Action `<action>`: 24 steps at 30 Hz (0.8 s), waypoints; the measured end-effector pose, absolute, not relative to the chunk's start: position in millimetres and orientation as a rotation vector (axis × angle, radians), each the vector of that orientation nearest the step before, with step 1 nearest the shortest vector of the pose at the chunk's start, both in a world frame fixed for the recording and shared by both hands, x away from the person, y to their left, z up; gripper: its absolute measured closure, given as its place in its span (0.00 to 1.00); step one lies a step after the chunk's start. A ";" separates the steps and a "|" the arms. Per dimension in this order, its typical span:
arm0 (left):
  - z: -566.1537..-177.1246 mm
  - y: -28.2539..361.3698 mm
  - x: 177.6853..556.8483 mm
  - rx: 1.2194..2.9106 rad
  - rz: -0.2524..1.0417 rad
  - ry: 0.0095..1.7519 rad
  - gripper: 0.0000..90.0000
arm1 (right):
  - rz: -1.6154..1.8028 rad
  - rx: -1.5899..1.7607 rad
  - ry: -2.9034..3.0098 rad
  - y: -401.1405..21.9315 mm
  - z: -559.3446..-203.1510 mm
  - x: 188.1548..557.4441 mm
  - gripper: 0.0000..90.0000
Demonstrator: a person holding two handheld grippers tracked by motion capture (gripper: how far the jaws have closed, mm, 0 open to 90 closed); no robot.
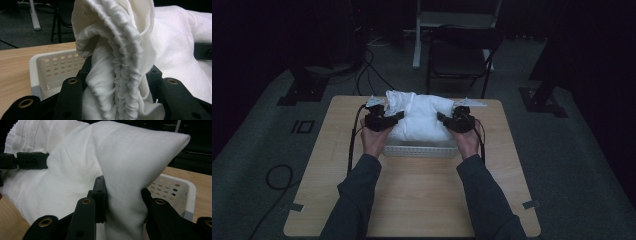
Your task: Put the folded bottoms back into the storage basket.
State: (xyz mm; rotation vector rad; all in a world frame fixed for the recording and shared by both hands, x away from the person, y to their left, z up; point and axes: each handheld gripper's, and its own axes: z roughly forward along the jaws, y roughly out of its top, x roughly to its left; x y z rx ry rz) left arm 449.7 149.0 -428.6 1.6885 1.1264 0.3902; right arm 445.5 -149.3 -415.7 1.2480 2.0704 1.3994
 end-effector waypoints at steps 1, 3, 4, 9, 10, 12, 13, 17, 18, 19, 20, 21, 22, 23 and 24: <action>-428.9 149.1 450.3 1.689 0.391 1.130 0.62 | 1.398 1.250 2.071 -148.9 -415.9 446.1 0.78; -429.3 148.9 452.1 1.695 0.393 1.134 0.62 | 1.396 1.253 2.072 -148.4 -416.7 448.1 0.78; -429.2 148.3 453.3 1.702 0.398 1.137 0.62 | 1.394 1.253 2.072 -148.0 -417.2 449.1 0.78; -427.4 147.0 458.6 1.716 0.408 1.144 0.62 | 1.388 1.269 2.072 -146.8 -418.5 453.5 0.78; -427.5 146.8 459.5 1.716 0.407 1.147 0.62 | 1.387 1.269 2.071 -146.7 -418.5 454.4 0.78; -427.6 145.7 461.5 1.720 0.410 1.149 0.62 | 1.385 1.269 2.070 -146.9 -418.7 456.0 0.78; -427.8 145.0 462.3 1.719 0.410 1.152 0.62 | 1.383 1.272 2.068 -147.2 -419.1 456.7 0.78; -431.4 143.1 466.2 1.724 0.401 1.166 0.62 | 1.375 1.282 2.072 -148.4 -421.7 460.8 0.78; -432.8 142.5 467.3 1.720 0.397 1.173 0.62 | 1.372 1.288 2.073 -148.3 -422.6 461.9 0.78; -434.1 142.3 468.5 1.721 0.396 1.178 0.62 | 1.367 1.291 2.074 -148.2 -423.6 463.1 0.78; -435.3 142.2 469.7 1.720 0.394 1.183 0.62 | 1.363 1.295 2.077 -147.9 -424.5 464.2 0.78; -436.5 142.2 470.7 1.718 0.391 1.188 0.62 | 1.360 1.296 2.078 -147.6 -425.4 465.4 0.78; -437.6 142.2 471.6 1.719 0.390 1.193 0.62 | 1.357 1.300 2.080 -147.2 -426.2 466.4 0.78; -438.6 142.2 472.6 1.720 0.388 1.198 0.62 | 1.353 1.304 2.080 -146.7 -427.0 467.7 0.78; -439.6 142.1 473.4 1.720 0.387 1.205 0.62 | 1.349 1.307 2.083 -146.2 -427.6 468.8 0.78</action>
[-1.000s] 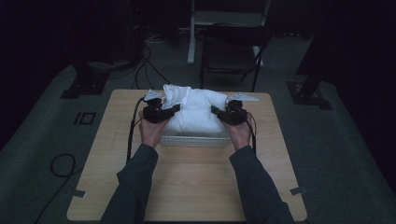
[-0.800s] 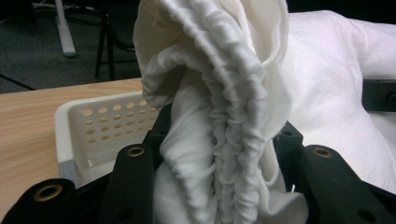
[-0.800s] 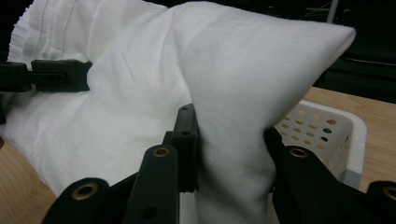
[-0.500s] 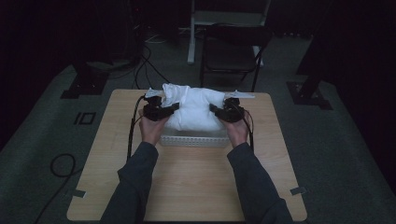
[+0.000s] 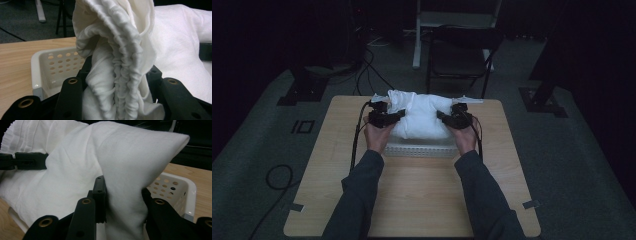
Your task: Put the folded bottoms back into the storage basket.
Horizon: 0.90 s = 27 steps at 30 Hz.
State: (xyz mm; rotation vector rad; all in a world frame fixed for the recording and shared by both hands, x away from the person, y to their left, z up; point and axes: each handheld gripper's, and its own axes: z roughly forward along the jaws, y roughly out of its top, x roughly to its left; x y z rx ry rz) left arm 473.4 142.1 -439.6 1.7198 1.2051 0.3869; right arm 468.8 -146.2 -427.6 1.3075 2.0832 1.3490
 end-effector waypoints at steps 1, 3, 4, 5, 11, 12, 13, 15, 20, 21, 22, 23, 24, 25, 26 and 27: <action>-440.5 142.3 474.3 1.720 0.386 1.210 0.62 | 1.343 1.312 2.085 -145.4 -428.2 469.8 0.78; -442.5 142.4 475.9 1.718 0.384 1.223 0.62 | 1.332 1.316 2.088 -143.8 -429.4 471.9 0.78; -443.4 142.7 476.7 1.720 0.383 1.227 0.62 | 1.330 1.315 2.091 -143.0 -429.9 472.8 0.78; -444.3 143.0 477.4 1.721 0.382 1.231 0.62 | 1.323 1.317 2.094 -142.2 -430.2 473.6 0.78; -449.0 143.5 481.0 1.734 0.380 1.253 0.62 | 1.300 1.334 2.113 -138.9 -434.5 480.1 0.78; -449.8 143.5 481.6 1.739 0.379 1.255 0.62 | 1.289 1.334 2.115 -138.0 -435.3 480.8 0.78; -449.8 143.5 481.6 1.739 0.379 1.255 0.62 | 1.279 1.329 2.118 -137.1 -436.0 481.2 0.78; -452.5 143.7 483.7 1.741 0.373 1.267 0.62 | 1.269 1.329 2.122 -135.5 -437.2 482.2 0.78; -454.4 144.4 485.4 1.745 0.371 1.283 0.62 | 1.261 1.338 2.127 -133.6 -439.7 484.8 0.78; -454.6 144.6 485.6 1.746 0.368 1.283 0.62 | 1.260 1.338 2.129 -133.4 -439.8 484.9 0.78; -454.8 144.9 485.8 1.746 0.365 1.284 0.62 | 1.260 1.339 2.130 -133.3 -439.9 484.9 0.78; -455.0 144.8 485.9 1.745 0.364 1.285 0.62 | 1.260 1.338 2.131 -133.3 -440.0 484.9 0.78; -455.2 144.8 486.1 1.747 0.364 1.286 0.62 | 1.259 1.338 2.131 -133.1 -440.1 484.9 0.78; -455.6 144.2 486.3 1.748 0.365 1.288 0.62 | 1.251 1.333 2.130 -132.6 -440.4 484.9 0.78; -455.9 143.8 486.5 1.751 0.366 1.290 0.62 | 1.236 1.320 2.132 -131.5 -440.5 484.5 0.78; -456.4 143.5 486.7 1.752 0.367 1.293 0.62 | 1.229 1.316 2.132 -131.0 -440.5 484.3 0.78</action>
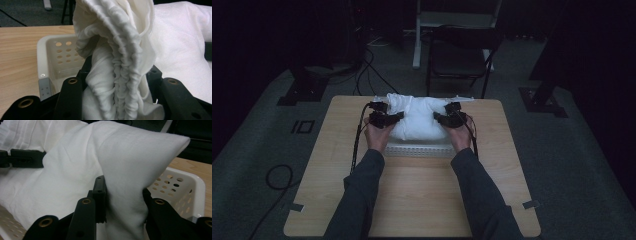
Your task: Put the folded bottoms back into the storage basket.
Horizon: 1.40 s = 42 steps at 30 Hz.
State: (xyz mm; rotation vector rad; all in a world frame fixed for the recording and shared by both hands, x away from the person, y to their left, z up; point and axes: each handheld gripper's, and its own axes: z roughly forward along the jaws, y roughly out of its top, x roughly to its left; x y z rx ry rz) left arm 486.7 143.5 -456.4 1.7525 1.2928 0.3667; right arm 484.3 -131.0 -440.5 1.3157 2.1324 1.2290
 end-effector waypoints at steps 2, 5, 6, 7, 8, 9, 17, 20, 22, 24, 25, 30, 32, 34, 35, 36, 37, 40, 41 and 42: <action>-457.6 143.2 487.2 1.754 0.364 1.294 0.62 | 1.226 1.316 2.136 -130.8 -441.0 484.5 0.78; -459.2 140.5 487.3 1.775 0.374 1.301 0.62 | 1.223 1.327 2.139 -130.7 -442.9 485.1 0.78; -459.8 139.9 487.3 1.775 0.375 1.306 0.62 | 1.218 1.331 2.141 -130.6 -443.7 485.2 0.78; -459.8 139.9 487.3 1.775 0.375 1.306 0.62 | 1.218 1.331 2.141 -130.6 -443.7 485.2 0.78; -460.8 139.5 487.5 1.782 0.374 1.310 0.62 | 1.217 1.335 2.141 -130.5 -444.6 485.2 0.78; -461.2 139.2 487.5 1.785 0.375 1.311 0.62 | 1.214 1.339 2.142 -130.3 -446.1 485.0 0.78; -466.7 133.2 486.6 1.826 0.380 1.318 0.62 | 1.198 1.371 2.147 -131.6 -454.8 483.8 0.78; -469.2 130.2 486.2 1.836 0.380 1.327 0.62 | 1.187 1.378 2.151 -132.4 -457.8 483.4 0.78; -471.3 127.4 485.3 1.847 0.379 1.333 0.62 | 1.180 1.384 2.155 -133.2 -459.5 483.0 0.78; -472.9 124.8 484.7 1.860 0.383 1.340 0.62 | 1.164 1.391 2.159 -133.2 -461.8 482.4 0.78; -473.6 123.4 484.4 1.864 0.382 1.343 0.62 | 1.159 1.390 2.159 -133.1 -462.7 482.2 0.78; -475.7 120.0 484.1 1.878 0.374 1.357 0.62 | 1.145 1.398 2.167 -133.9 -466.7 481.6 0.78; -476.1 119.3 484.1 1.890 0.372 1.359 0.62 | 1.138 1.403 2.170 -134.1 -467.5 481.8 0.78; -476.5 118.9 484.0 1.894 0.374 1.361 0.62 | 1.132 1.404 2.174 -134.0 -468.2 482.0 0.78; -476.5 118.8 484.0 1.898 0.374 1.361 0.62 | 1.129 1.402 2.176 -133.8 -468.6 482.0 0.78; -476.6 118.7 483.8 1.900 0.374 1.362 0.62 | 1.126 1.402 2.178 -133.5 -469.0 481.9 0.78; -476.6 118.7 483.5 1.904 0.374 1.362 0.62 | 1.126 1.403 2.180 -133.2 -469.5 481.7 0.78; -476.5 118.4 482.6 1.920 0.379 1.357 0.61 | 1.124 1.405 2.185 -133.4 -471.3 481.3 0.78; -476.5 118.4 482.6 1.920 0.379 1.357 0.61 | 1.125 1.410 2.185 -133.6 -471.6 480.9 0.78; -476.6 118.1 481.7 1.929 0.385 1.353 0.61 | 1.127 1.412 2.184 -133.9 -472.2 480.6 0.78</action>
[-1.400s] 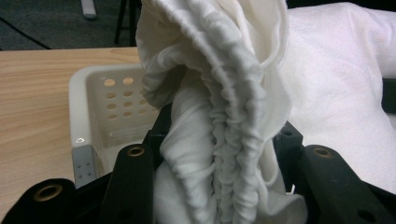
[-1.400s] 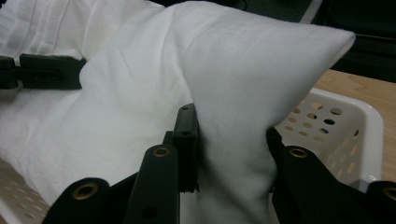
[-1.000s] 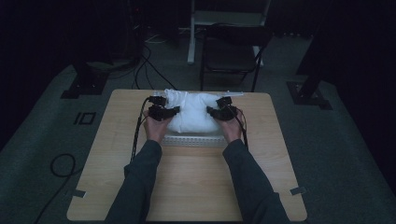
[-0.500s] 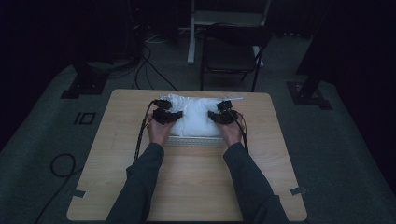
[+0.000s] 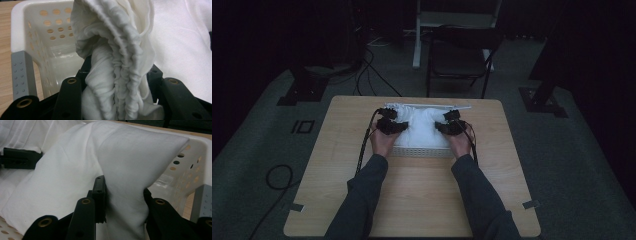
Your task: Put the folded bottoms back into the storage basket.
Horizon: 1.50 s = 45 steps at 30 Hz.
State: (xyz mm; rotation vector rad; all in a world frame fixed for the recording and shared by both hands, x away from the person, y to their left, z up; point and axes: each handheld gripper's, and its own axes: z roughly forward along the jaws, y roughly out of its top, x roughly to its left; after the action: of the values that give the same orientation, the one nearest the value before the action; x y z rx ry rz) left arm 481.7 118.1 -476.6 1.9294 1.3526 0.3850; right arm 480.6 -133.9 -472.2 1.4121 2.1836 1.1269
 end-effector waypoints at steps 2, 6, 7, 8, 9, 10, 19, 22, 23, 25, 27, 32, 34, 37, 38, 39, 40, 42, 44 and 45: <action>-476.5 117.4 480.9 1.946 0.390 1.351 0.61 | 1.126 1.412 2.185 -133.9 -473.0 480.0 0.78; -476.9 114.9 479.1 1.977 0.406 1.351 0.60 | 1.110 1.420 2.196 -133.7 -475.7 479.0 0.77; -477.0 114.3 478.6 1.984 0.412 1.350 0.60 | 1.103 1.425 2.199 -133.4 -476.6 478.7 0.77; -477.0 113.8 478.2 1.990 0.416 1.351 0.60 | 1.099 1.427 2.201 -133.2 -477.7 478.6 0.77; -477.2 113.3 477.7 1.991 0.419 1.355 0.60 | 1.093 1.432 2.199 -132.6 -478.5 478.3 0.77; -477.4 112.9 477.3 1.995 0.425 1.359 0.60 | 1.086 1.430 2.198 -131.9 -478.3 477.9 0.77; -488.3 115.1 474.8 2.031 0.420 1.389 0.56 | 0.984 1.430 2.229 -127.6 -480.1 477.8 0.75; -487.5 117.4 474.0 2.013 0.412 1.395 0.55 | 0.956 1.415 2.233 -126.2 -480.0 477.7 0.73; -487.1 117.5 473.4 2.020 0.417 1.391 0.55 | 0.952 1.415 2.232 -126.4 -480.1 477.9 0.73; -486.8 117.7 472.6 2.021 0.424 1.388 0.53 | 0.948 1.417 2.232 -127.2 -480.3 478.1 0.72; -486.3 118.3 471.7 2.020 0.432 1.382 0.52 | 0.929 1.425 2.230 -128.7 -480.7 478.1 0.69; -482.4 119.3 467.3 2.024 0.465 1.339 0.50 | 0.909 1.455 2.216 -134.5 -483.8 478.6 0.67; -480.2 121.2 465.1 2.015 0.485 1.320 0.49 | 0.907 1.458 2.210 -136.9 -484.7 478.5 0.66; -479.4 127.0 462.1 1.983 0.510 1.321 0.49 | 0.905 1.462 2.189 -140.8 -483.5 477.9 0.67; -480.2 128.7 462.0 1.979 0.515 1.329 0.49 | 0.906 1.463 2.180 -142.7 -482.3 477.7 0.67; -481.2 130.2 462.2 1.983 0.519 1.337 0.50 | 0.907 1.467 2.171 -144.8 -481.1 477.5 0.67; -482.4 131.2 462.5 1.983 0.523 1.347 0.50 | 0.910 1.467 2.166 -147.1 -479.9 477.5 0.67; -483.1 133.2 462.0 1.970 0.535 1.355 0.53 | 0.912 1.468 2.155 -151.0 -477.6 477.0 0.71; -482.6 133.9 461.3 1.960 0.546 1.358 0.56 | 0.908 1.461 2.160 -153.9 -476.0 476.2 0.78; -481.5 135.5 459.9 1.934 0.564 1.367 0.57 | 0.903 1.453 2.167 -155.3 -475.7 475.9 0.81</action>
State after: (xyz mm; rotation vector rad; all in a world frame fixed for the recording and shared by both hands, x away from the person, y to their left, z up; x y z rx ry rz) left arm 459.9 135.5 -481.5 1.9336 1.3668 0.5640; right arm 475.9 -155.3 -475.7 1.4528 2.1666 0.9030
